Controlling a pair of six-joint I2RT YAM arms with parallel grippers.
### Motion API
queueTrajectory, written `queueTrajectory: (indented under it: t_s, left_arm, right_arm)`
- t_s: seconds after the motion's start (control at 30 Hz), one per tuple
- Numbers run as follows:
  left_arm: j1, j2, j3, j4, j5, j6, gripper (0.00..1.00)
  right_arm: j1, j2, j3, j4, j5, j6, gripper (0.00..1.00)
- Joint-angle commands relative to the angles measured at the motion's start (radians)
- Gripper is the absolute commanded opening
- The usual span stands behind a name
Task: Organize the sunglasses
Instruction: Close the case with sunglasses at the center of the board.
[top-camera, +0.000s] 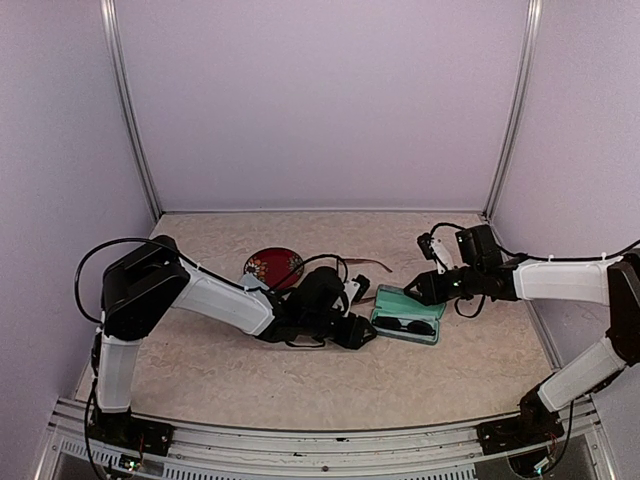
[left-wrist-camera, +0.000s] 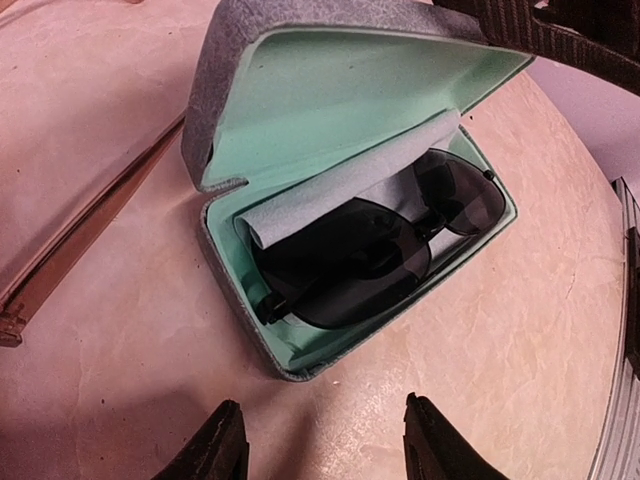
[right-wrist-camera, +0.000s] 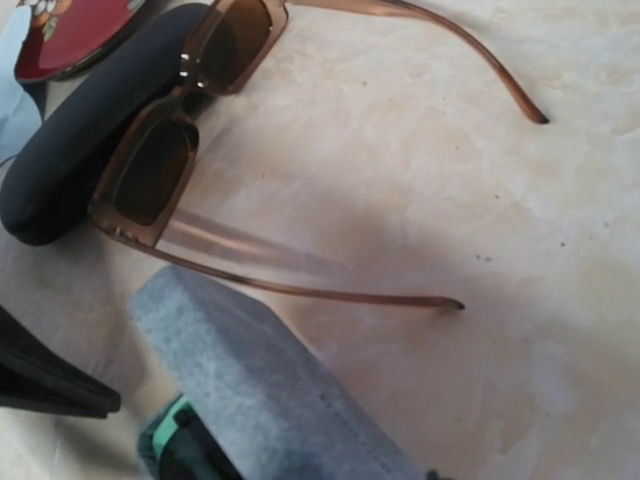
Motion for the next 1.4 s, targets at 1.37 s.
queueTrajectory:
  t_s: [1.37]
  left_arm:
    - [-0.047, 0.075, 0.072, 0.009, -0.07, -0.05, 0.26]
  right_arm:
    - [0.05, -0.058, -0.156, 0.033, -0.019, 0.034, 0.35]
